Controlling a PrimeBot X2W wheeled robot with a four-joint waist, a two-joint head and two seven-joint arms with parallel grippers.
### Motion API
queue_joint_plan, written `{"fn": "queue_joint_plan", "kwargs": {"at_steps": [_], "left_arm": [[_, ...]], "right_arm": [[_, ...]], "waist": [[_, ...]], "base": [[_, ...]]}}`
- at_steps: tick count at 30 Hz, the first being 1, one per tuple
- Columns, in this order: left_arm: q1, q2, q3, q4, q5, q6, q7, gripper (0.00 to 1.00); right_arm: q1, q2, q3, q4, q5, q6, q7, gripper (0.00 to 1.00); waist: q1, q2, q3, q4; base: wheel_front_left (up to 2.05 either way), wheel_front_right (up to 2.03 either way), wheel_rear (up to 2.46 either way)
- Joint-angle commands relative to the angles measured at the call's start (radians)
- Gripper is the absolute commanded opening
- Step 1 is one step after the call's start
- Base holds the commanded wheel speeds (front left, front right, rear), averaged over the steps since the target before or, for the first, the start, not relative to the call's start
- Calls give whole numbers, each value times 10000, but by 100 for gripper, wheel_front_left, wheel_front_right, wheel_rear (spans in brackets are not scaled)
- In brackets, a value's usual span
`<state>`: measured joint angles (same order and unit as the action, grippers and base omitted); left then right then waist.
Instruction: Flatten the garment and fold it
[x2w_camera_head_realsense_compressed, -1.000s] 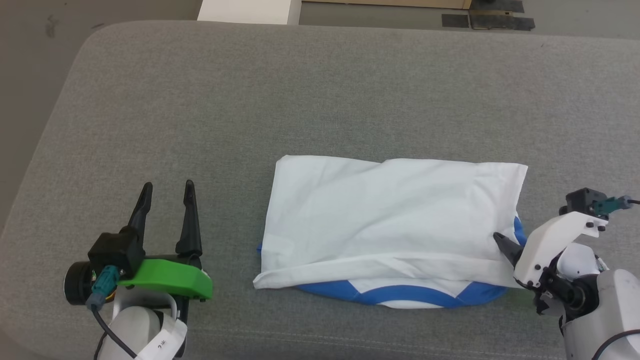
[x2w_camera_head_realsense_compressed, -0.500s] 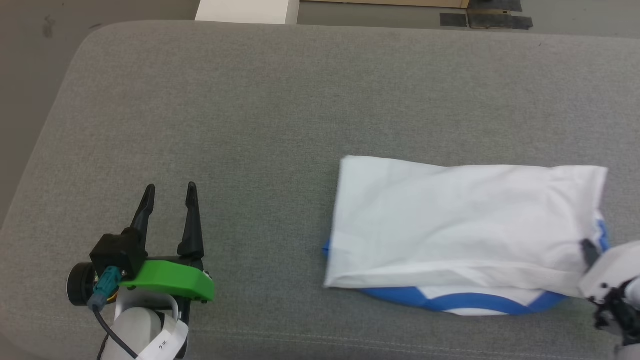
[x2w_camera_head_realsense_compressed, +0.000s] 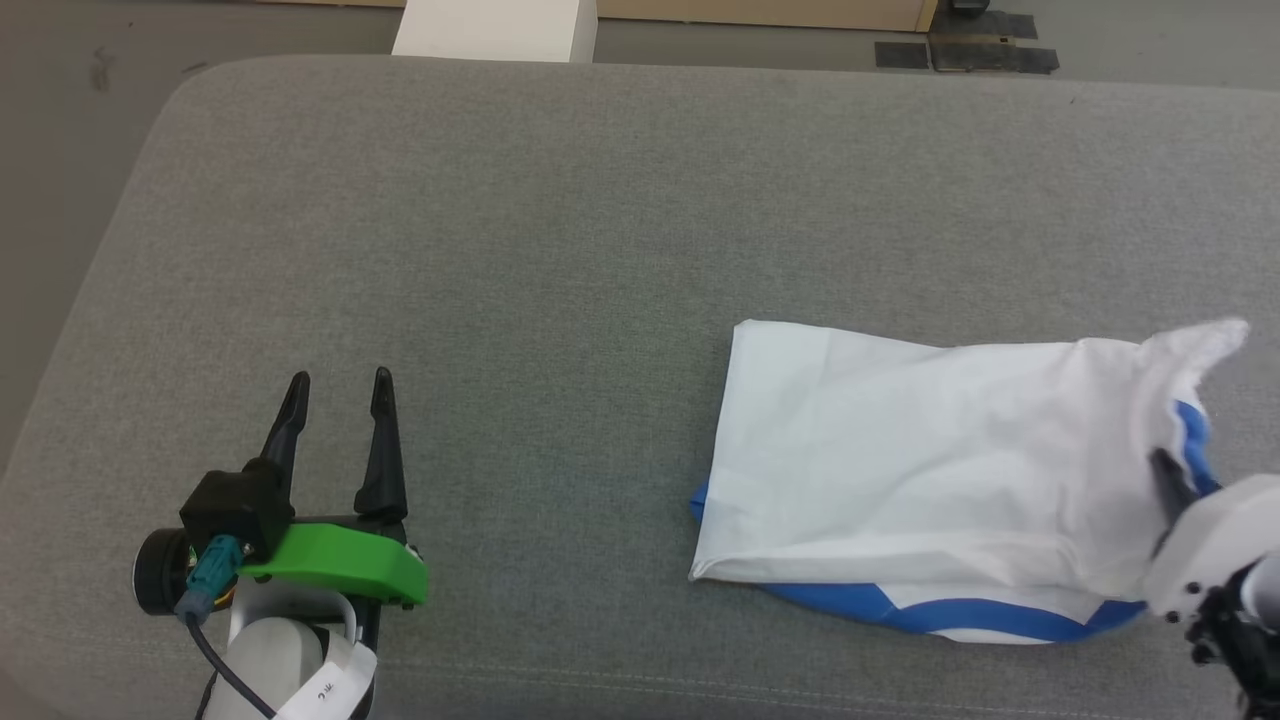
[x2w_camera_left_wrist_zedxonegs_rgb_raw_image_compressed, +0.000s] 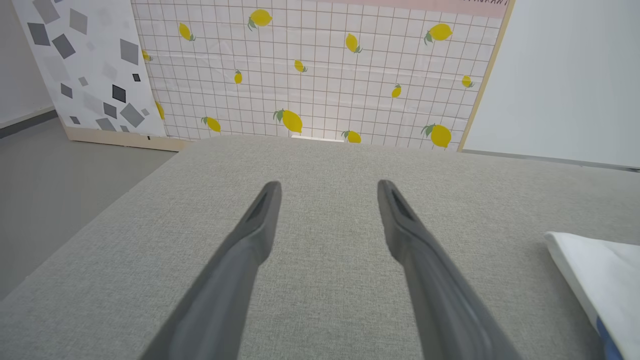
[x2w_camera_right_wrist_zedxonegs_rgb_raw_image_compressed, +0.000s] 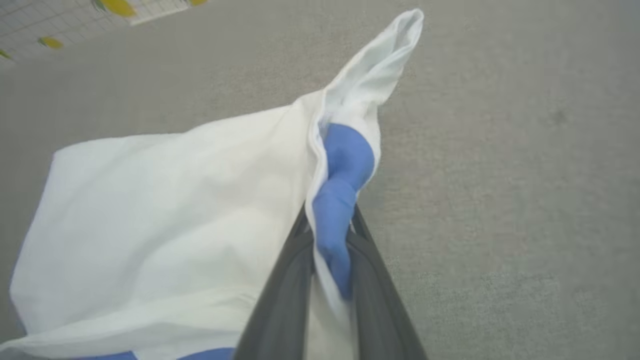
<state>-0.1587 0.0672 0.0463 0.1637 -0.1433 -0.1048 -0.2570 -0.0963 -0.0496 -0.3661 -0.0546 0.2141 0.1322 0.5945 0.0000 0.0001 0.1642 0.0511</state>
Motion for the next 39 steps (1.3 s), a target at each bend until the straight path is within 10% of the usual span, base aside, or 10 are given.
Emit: {"fn": "queue_joint_plan", "kwargs": {"at_steps": [1,9,29,31,39], "left_arm": [[42,-57,20,33,94,-57,-47,100],[-34,-90,15,57,126,-105,-47,100],[-434,-155,-186,126,43,-176,-47,100],[-438,-158,-188,150,45,-177,-47,100],[-190,-164,-27,143,92,-148,-47,100]], "right_arm": [[199,-7,489,-592,137,-15,250,0],[69,-7,3941,-1904,25,-15,1124,0],[-3114,-7,7192,3682,601,-15,480,2],[-3217,-7,7268,3892,846,-15,316,100],[-3102,-7,7639,2428,2376,-15,-1764,100]], "waist": [[0,-1,-21,12],[0,-1,42,108],[0,-1,806,720],[0,-1,789,705],[0,-1,301,354]], "base": [[0,0,0],[0,0,0],[0,0,0],[0,0,0],[0,0,0]]}}
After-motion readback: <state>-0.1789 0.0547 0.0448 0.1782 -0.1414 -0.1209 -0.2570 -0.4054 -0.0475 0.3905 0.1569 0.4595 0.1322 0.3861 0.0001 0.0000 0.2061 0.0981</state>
